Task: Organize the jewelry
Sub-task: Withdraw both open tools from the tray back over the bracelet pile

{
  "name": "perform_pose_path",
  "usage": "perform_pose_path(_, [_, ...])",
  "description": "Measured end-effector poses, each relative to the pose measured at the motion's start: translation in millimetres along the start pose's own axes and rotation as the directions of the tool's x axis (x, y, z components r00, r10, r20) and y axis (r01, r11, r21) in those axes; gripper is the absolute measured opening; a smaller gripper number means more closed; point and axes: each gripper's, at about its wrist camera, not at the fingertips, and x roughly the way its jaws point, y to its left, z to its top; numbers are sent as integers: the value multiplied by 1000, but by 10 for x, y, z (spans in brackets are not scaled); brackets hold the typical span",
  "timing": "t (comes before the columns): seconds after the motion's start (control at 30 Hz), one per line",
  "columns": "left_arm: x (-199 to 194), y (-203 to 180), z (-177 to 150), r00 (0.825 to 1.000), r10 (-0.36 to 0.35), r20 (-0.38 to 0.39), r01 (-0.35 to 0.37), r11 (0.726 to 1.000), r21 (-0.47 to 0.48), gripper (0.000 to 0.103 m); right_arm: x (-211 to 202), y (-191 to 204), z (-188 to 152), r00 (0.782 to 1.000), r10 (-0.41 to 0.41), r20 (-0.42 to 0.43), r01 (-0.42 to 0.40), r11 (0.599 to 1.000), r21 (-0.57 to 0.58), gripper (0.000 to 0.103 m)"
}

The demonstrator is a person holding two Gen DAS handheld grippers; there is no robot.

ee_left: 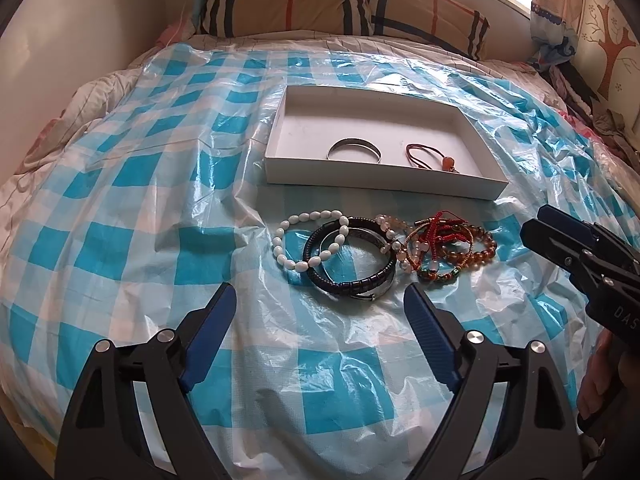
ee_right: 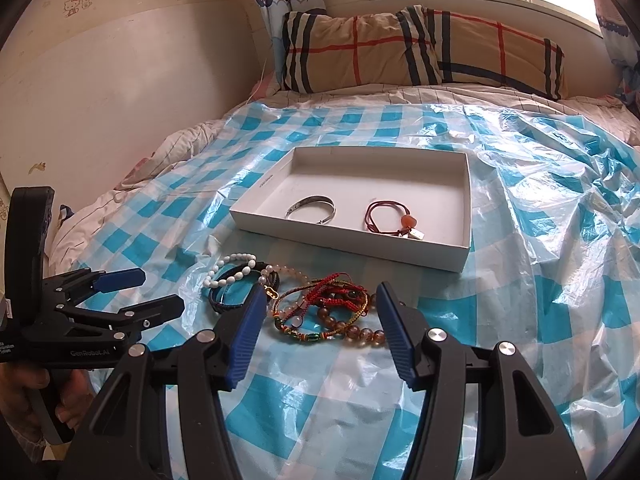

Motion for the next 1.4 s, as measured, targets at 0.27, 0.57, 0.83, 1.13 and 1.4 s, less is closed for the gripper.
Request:
perform_pose_path(0.27, [39, 7, -18, 1000, 6, -8, -6, 1000, -3, 82, 19, -2, 5, 1000, 0, -1, 0, 1000, -1, 56])
perform_pose_path(0.57, [57, 2, -27, 1000, 6, -10, -6, 1000, -4, 83, 20, -2, 2, 1000, 0, -2, 0, 1000, -1, 56])
perform_pose_path(0.83, [59, 2, -30, 1000, 6, -10, -6, 1000, -2, 83, 29, -6, 4, 1000, -1, -3, 1, 1000, -2, 56])
perform_pose_path(1.13, [57, 2, -27, 1000, 6, -10, -6, 1000, -3, 83, 26, 0, 1, 1000, -1, -2, 1, 1000, -3, 56])
perform_pose_path(1.4, [102, 47, -53, 1000, 12, -18, -12, 1000, -10, 84, 103, -23, 1, 1000, -9, -20, 9, 999, -35, 56])
